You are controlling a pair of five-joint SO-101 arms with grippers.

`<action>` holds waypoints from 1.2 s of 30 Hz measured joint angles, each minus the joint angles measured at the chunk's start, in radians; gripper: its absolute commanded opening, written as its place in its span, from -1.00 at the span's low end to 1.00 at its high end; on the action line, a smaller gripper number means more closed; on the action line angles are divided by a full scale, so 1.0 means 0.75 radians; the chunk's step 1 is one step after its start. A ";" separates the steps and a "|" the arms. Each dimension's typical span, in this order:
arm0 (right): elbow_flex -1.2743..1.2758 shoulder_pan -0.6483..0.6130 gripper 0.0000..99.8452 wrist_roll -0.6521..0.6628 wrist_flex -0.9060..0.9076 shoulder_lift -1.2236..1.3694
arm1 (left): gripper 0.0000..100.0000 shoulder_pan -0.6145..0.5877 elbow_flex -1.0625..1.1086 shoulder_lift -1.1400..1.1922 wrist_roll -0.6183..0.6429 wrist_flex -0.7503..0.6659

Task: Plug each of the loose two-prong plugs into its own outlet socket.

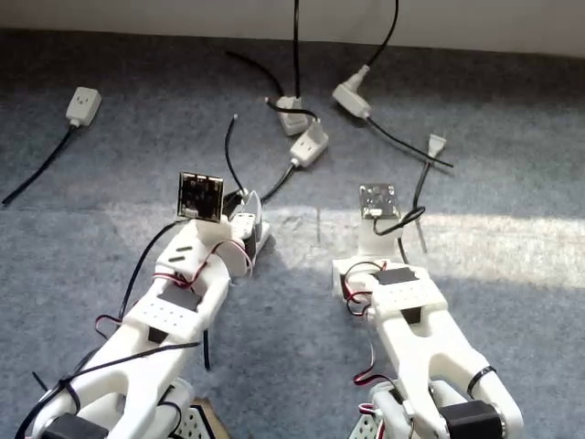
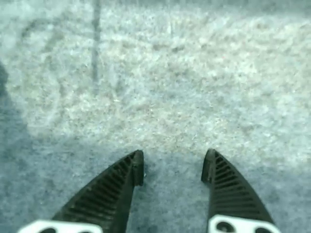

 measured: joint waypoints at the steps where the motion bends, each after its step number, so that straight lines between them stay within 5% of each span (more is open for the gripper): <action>1: 0.000 0.000 -0.58 0.000 0.000 0.000 | -0.99 -0.006 -0.029 0.000 0.029 0.068; 5: 0.000 0.000 -0.58 0.000 0.000 0.000 | -0.99 -0.012 -0.092 0.000 0.106 0.295; 15: 0.000 0.000 -0.58 0.000 0.000 0.000 | -0.99 -0.023 -0.100 0.000 0.129 0.325; 26: 0.002 -0.133 -0.58 0.088 0.000 0.000 | -0.99 0.025 0.008 0.000 0.129 0.029; 36: 0.020 -0.348 -0.58 0.166 -0.002 0.000 | -0.99 -0.235 0.008 0.000 0.135 0.012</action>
